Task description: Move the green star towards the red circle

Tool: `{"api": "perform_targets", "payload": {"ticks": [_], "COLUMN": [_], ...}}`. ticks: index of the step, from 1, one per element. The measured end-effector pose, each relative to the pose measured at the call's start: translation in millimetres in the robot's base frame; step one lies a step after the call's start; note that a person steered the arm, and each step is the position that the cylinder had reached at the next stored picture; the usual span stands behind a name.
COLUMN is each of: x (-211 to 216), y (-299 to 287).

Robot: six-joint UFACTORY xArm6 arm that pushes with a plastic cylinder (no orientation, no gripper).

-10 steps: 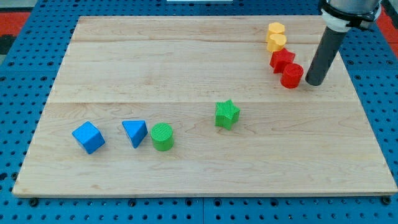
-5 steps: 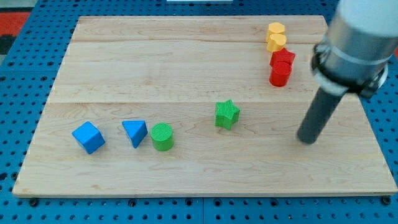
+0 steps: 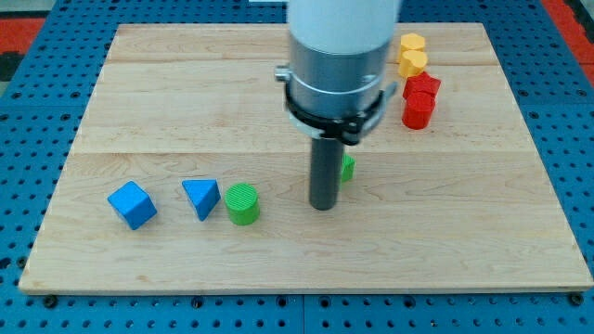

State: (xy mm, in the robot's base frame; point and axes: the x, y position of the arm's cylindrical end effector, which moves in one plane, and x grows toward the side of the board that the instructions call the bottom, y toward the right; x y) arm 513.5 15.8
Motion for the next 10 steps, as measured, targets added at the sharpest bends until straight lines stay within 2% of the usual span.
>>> {"api": "perform_targets", "payload": {"ticks": [2, 4, 5, 6, 7, 8, 10], "x": [-51.4, -60.5, -57.2, -41.7, -82.5, -105.9, -105.9], "y": [21.0, 94.9, 105.6, 22.2, 11.0, 42.0, 112.8]}}
